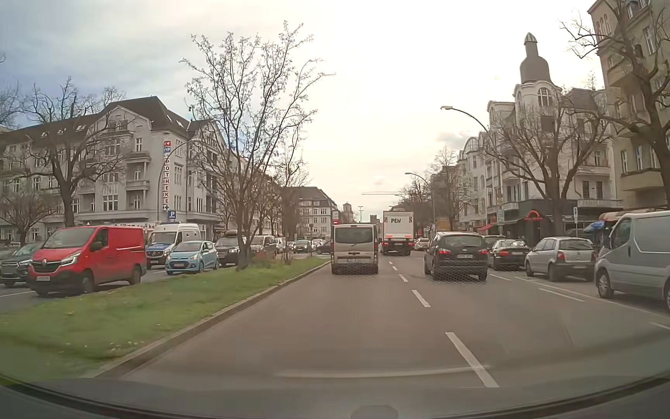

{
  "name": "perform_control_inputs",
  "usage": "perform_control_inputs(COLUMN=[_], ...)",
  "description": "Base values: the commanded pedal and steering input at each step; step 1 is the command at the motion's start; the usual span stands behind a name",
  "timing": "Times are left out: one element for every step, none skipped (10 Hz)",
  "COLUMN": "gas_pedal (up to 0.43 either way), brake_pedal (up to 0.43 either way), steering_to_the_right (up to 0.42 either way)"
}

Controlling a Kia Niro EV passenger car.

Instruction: Follow the waypoints while adhering to traffic rules and regulations

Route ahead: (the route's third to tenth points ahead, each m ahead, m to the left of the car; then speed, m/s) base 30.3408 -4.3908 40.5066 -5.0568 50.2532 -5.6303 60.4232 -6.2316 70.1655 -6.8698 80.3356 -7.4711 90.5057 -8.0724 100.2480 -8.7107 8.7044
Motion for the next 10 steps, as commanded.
perform_control_inputs(gas_pedal=[0.157, 0.157, 0.157, 0.157, 0.157, 0.157, 0.157, 0.157, 0.157, 0.157], brake_pedal=[0.0, 0.0, 0.0, 0.0, 0.0, 0.0, 0.0, 0.0, 0.0, 0.0], steering_to_the_right=[0.018, 0.018, 0.018, 0.018, 0.018, 0.018, 0.018, 0.018, 0.018, 0.018])
